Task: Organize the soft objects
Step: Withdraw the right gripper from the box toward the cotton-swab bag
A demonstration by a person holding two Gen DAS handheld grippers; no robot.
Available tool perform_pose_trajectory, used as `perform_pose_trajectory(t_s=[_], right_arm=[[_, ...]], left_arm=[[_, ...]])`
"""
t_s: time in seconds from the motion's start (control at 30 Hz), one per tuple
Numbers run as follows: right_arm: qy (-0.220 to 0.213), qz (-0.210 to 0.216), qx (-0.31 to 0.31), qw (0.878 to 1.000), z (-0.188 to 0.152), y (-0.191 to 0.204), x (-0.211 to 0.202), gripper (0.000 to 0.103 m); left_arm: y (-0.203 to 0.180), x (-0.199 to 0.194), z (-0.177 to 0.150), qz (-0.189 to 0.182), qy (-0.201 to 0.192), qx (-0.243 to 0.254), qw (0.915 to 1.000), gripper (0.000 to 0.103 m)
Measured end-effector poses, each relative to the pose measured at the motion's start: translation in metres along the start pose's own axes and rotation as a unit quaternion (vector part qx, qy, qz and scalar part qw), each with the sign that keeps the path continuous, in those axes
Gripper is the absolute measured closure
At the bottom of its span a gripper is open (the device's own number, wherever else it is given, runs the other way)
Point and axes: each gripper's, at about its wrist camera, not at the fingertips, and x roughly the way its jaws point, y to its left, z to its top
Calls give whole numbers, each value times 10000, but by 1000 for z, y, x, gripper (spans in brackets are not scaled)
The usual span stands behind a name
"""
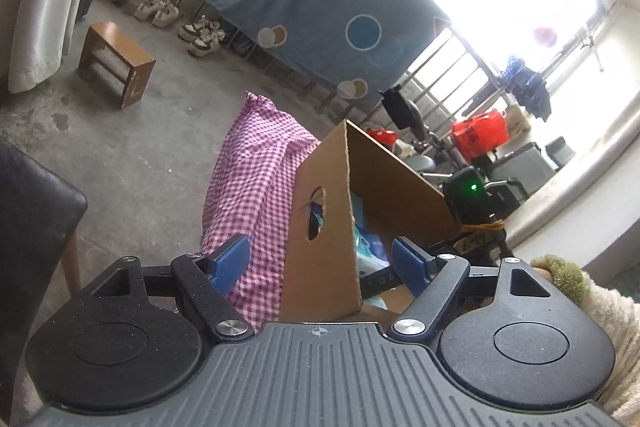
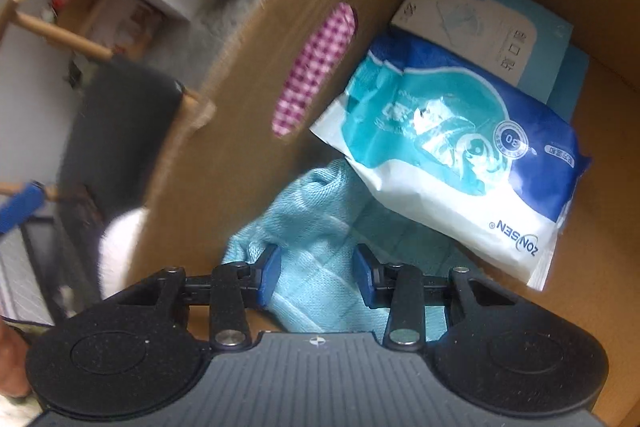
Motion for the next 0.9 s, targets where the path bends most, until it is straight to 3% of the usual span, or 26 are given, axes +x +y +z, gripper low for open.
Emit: perform_pose_trajectory(t_s=[0.13,0.23,0.33,0.5,0.7,0.9], right_arm=[[0,-325,-398,9987,-3,16,0,61],[-58,-270,-293,9992,-4,19,-14,61],[-429,-114,-65,9990,-9,12,-44,59],[-1136,141,237,9931,-38,-2,-97,50],[-2211,611,380,9726,-105,1,-155,37],[-3024,1171,849,9421,-188,-4,-173,31]], left_arm=[[6,0,-1,56,-12,0,10000,24],[7,0,-1,73,0,6,10000,21],[6,-5,-5,109,-54,107,9999,9],[0,-10,-10,144,-2,258,9996,4],[-10,-14,-26,80,324,370,9988,1],[-24,-13,-55,-36,875,592,9944,1]])
